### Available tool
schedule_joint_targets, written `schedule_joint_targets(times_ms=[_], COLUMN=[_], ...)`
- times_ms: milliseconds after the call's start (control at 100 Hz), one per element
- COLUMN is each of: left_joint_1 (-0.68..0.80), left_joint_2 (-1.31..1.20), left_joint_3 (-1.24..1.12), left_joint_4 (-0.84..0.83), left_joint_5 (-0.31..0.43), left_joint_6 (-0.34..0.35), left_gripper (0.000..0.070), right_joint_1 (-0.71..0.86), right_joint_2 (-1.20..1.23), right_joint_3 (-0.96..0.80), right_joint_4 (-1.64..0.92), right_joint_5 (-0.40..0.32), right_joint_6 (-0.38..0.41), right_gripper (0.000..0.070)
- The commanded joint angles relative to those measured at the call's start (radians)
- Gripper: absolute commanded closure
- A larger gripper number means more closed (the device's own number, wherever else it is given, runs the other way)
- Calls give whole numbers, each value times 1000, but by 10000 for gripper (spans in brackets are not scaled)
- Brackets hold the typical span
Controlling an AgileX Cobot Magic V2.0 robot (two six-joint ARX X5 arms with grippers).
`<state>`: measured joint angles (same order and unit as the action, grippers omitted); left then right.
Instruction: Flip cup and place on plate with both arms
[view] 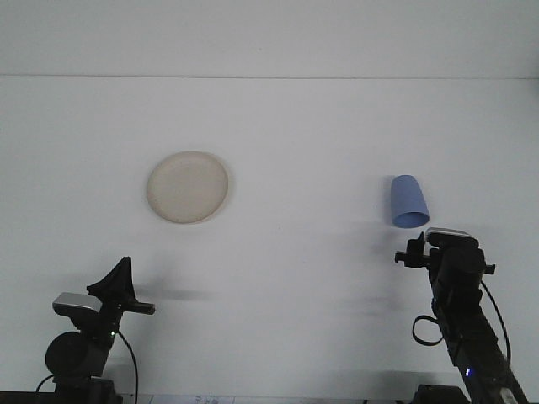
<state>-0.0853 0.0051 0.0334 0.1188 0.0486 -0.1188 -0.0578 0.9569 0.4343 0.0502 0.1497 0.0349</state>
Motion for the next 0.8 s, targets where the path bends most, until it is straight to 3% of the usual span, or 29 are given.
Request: schedule_joint_targets(times_ms=[0, 320, 490, 550, 640, 790], left_joint_1=[0, 0, 0, 0, 0, 0], left_joint_2=[-2, -2, -2, -2, -2, -2], left_joint_3=[-19, -19, -19, -19, -19, -19], left_joint_4=[11, 11, 11, 11, 11, 11], left_joint_5=[1, 1, 1, 1, 1, 1], left_joint_6=[-3, -3, -3, -3, -3, -3], left_gripper=[688, 688, 688, 688, 688, 688], right_joint_1=[-10, -94, -137, -144, -152, -152], right_joint_2=[48, 351, 473, 501, 523, 502], right_joint_3=[6, 6, 7, 7, 7, 7], right_joint_4=[60, 398, 571, 609, 631, 660], right_joint_5=[1, -111, -214, -238, -299, -361], right_joint_6=[17, 17, 14, 13, -10, -12], right_gripper=[255, 254, 271, 379, 700, 697])
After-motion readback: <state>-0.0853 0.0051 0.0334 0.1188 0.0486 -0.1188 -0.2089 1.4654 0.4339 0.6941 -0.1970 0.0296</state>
